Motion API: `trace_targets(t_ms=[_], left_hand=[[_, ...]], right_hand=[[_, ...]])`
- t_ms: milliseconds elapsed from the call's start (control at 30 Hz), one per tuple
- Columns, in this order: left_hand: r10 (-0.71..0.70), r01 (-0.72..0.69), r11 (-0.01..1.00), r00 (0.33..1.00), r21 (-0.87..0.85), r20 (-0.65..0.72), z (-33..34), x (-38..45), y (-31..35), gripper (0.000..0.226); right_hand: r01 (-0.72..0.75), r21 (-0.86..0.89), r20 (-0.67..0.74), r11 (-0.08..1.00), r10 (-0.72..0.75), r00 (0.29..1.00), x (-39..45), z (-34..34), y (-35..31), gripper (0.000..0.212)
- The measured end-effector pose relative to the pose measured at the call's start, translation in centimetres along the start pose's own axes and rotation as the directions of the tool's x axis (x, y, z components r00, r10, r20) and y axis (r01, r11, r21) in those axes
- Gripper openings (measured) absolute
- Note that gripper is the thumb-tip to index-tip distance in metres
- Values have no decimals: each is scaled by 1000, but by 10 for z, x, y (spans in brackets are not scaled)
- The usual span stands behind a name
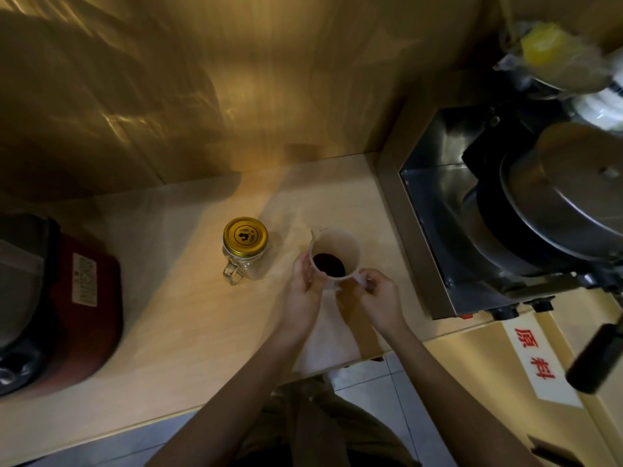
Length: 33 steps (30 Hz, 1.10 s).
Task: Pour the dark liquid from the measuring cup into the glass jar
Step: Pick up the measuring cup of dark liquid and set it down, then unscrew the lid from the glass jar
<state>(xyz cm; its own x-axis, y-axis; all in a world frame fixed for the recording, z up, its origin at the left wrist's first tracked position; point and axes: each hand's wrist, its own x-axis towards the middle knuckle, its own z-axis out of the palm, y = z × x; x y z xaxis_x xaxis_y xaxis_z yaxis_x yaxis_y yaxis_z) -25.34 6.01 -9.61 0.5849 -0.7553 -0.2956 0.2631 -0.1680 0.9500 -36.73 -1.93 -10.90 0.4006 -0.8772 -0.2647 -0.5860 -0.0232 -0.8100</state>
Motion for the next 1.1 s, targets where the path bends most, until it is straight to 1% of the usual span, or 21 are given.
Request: trace_targets(t_ms=[67,133,200,300,400,467,533,600,667,733,767,800,867,933,1000,1033,1100], left_hand=[[-18,18,1000,1000,11,-5,0,0,1,47],[-29,30,998,999,59,-22,-2,-1,3,48],[-22,29,989,998,146,-56,-6,-2,8,43],[16,21,946,994,323,-110,-16,-1,18,28],[21,22,894,996,448,-92,-34,-1,26,18],[61,1,862,993,506,-105,-47,-3,31,18],[151,-50,813,980,581,-126,-62,-6,37,20],[237,-86,770,958,632,-158,-76,-7,39,18],[307,-94,748,926,657,-218,-88,-7,38,13],[340,-65,744,893,665,-294,-97,-5,35,9],[345,-41,743,879,668,-329,-101,-4,33,11],[348,-16,734,867,679,-356,-105,-2,30,17],[343,30,706,859,708,-379,-111,3,23,41],[286,58,691,894,720,-346,-116,10,18,76],[186,72,680,946,729,-267,-117,19,14,104],[122,89,686,964,722,-235,-117,24,12,112],[20,119,725,981,678,-193,-118,33,8,121]], right_hand=[[-9,-30,10,1000,9,1000,4,-3,-1,6],[2,-40,10,999,-1,1000,7,-8,-5,5],[32,-51,-10,998,-33,999,9,-12,-10,5],[121,-184,-95,975,-140,986,15,-16,-20,14],[257,-337,-103,906,-307,946,25,-16,-41,18],[360,-407,-35,839,-409,912,31,-13,-59,17],[437,-435,52,787,-463,885,36,-7,-77,21],[498,-411,140,764,-486,863,41,3,-92,27],[549,-376,219,746,-504,835,46,16,-103,27],[565,-345,293,749,-486,823,49,30,-116,30],[572,-333,324,749,-479,816,50,38,-121,33],[581,-330,354,744,-472,807,50,45,-126,38],[593,-378,419,710,-440,794,50,60,-134,54],[586,-450,474,673,-376,796,49,73,-139,75],[579,-490,507,652,-327,798,49,84,-140,91],[581,-497,522,645,-312,794,48,89,-141,95],[598,-504,551,623,-301,778,49,97,-141,97]])
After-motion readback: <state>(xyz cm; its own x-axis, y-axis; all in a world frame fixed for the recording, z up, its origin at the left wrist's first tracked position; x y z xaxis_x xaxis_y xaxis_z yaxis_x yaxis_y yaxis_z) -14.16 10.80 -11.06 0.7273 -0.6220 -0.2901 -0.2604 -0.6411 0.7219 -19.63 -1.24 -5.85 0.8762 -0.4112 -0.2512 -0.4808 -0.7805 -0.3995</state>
